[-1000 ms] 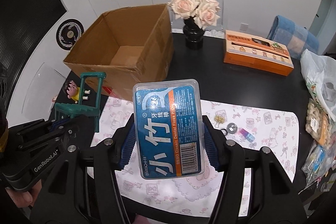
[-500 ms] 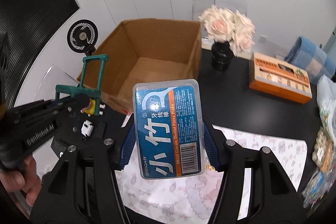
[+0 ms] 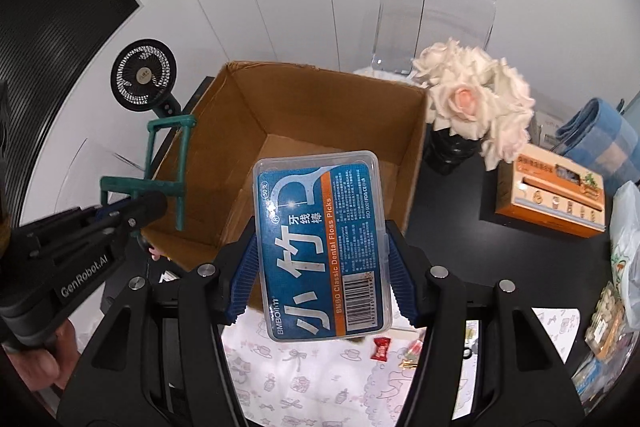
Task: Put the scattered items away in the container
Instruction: 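Carry the green chair and blue box up over the cardboard box with both tools, then open both tools to drop the chair and box into the cardboard box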
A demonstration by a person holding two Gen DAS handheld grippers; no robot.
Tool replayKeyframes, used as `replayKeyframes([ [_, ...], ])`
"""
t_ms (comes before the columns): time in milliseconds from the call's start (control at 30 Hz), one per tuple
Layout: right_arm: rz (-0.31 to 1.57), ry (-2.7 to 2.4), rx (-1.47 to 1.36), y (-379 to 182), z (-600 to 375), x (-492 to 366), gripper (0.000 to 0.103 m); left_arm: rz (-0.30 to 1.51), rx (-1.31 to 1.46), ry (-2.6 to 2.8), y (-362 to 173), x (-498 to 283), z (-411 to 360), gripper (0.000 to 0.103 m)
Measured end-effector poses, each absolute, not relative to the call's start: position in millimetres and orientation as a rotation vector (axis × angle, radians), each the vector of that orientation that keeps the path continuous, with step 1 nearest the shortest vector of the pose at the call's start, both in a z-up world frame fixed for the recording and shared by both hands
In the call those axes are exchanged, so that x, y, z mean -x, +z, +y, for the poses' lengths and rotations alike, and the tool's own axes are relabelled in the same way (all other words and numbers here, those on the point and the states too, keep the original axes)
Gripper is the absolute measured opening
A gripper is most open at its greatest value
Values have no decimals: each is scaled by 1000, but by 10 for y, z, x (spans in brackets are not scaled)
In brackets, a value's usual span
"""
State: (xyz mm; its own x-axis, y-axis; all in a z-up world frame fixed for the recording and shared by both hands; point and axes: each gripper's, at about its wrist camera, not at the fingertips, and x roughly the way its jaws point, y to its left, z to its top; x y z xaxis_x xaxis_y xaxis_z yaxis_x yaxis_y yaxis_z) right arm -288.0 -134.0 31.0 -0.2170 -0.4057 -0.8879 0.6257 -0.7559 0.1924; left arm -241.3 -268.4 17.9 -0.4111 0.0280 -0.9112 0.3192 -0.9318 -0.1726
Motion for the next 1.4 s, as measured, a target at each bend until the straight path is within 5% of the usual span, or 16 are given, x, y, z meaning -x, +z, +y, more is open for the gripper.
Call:
replayKeyframes([
  [700, 322, -1954, -1597, -429, -1553, 3341, 62, 633, -1666, -2367, -271, 2697, -2982, 11],
  [733, 332, -1953, -1591, -418, -1558, 3342, 66, 617, -1659, -2380, -247, 2698, -2971, 17],
  [800, 342, -1970, -1569, -377, -1545, 3349, 91, 597, -1646, -2409, -195, 2692, -2948, 47],
  [833, 342, -1986, -1551, -350, -1526, 3348, 97, 589, -1631, -2421, -163, 2685, -2933, 70],
  [867, 340, -2006, -1530, -321, -1500, 3345, 102, 575, -1588, -2422, -112, 2667, -2908, 76],
  [1400, 227, -2027, -1514, -198, -872, 3254, 103, 495, -1555, -2463, 164, 2336, -2650, 81],
])
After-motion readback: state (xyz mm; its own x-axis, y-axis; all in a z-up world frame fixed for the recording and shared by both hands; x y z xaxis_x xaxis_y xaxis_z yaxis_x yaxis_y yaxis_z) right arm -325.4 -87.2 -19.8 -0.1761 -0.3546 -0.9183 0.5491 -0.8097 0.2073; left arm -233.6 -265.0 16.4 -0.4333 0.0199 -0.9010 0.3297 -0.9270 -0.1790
